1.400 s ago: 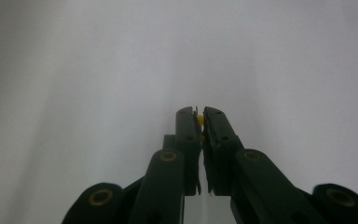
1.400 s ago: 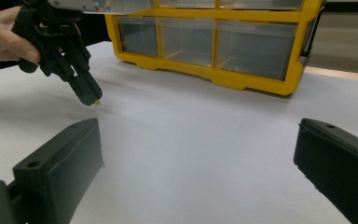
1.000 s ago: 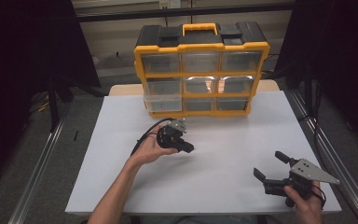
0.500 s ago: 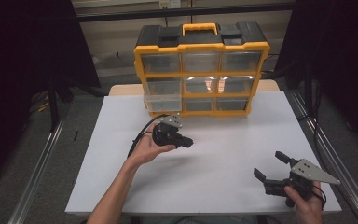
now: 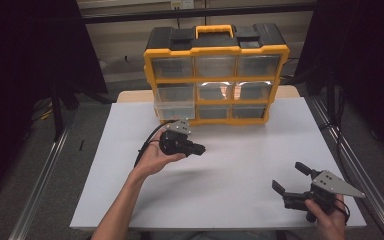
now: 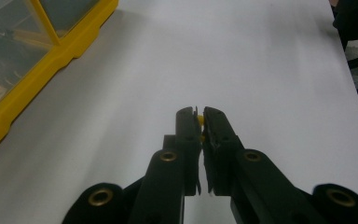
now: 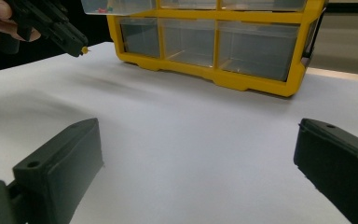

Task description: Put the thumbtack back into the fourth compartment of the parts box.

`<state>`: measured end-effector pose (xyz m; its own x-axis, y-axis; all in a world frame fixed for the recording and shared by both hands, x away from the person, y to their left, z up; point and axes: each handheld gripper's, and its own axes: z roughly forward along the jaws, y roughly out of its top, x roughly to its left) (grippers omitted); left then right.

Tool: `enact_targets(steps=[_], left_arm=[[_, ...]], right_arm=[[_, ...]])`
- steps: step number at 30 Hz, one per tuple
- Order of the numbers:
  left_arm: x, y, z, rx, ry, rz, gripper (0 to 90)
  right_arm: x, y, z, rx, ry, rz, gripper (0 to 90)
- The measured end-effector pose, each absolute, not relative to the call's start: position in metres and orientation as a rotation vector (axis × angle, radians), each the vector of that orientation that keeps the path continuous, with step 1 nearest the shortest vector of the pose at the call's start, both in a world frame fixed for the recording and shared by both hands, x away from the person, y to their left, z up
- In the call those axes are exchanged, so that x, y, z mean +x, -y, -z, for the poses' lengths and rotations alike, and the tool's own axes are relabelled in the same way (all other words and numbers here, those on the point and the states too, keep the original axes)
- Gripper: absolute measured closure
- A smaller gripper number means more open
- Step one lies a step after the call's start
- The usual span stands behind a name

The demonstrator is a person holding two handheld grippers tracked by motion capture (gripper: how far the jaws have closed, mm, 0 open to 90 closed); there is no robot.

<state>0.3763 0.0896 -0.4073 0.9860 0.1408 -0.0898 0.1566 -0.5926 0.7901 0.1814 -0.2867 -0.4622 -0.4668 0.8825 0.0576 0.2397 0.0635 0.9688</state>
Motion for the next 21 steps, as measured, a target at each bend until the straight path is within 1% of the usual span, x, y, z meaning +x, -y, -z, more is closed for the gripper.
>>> enact_targets(steps=[14,21], left_arm=[[0.374,-0.099,0.394,2.174,-0.196,-0.022,85.4],[0.371,-0.105,0.388,2.145,-0.225,-0.044,85.5]], right_arm=[[0.181,0.287,0.462,1.121,-1.769,-1.433,0.8],[0.18,0.288,0.462,1.124,-1.768,-1.43,0.8]])
